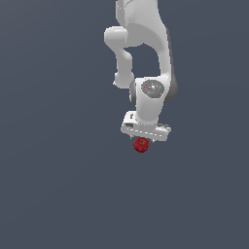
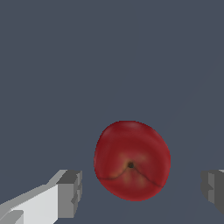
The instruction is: Pick up the object and move it to a goal position.
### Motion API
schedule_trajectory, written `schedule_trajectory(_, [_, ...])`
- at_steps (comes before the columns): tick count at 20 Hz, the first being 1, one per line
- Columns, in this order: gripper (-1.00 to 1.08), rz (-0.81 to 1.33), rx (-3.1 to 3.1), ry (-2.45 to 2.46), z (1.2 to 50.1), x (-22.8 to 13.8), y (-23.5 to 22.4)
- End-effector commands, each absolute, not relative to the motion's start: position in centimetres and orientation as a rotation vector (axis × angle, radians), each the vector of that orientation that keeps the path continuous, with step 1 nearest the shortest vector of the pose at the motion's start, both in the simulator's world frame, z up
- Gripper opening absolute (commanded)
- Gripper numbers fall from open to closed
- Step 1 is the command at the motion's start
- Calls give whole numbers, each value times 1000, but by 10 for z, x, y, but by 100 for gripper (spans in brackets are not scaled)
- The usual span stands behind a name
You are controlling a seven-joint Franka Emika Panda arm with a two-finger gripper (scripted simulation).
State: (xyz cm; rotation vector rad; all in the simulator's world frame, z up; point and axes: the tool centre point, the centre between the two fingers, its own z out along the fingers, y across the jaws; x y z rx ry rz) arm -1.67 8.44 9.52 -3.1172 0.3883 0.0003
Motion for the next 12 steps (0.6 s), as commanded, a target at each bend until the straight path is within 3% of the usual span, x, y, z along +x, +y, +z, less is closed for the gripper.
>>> schedule_trajectory(1, [100,1,-3117,389,90,-17,84])
schedule_trajectory(12, [100,0,-3117,394,47,-17,85])
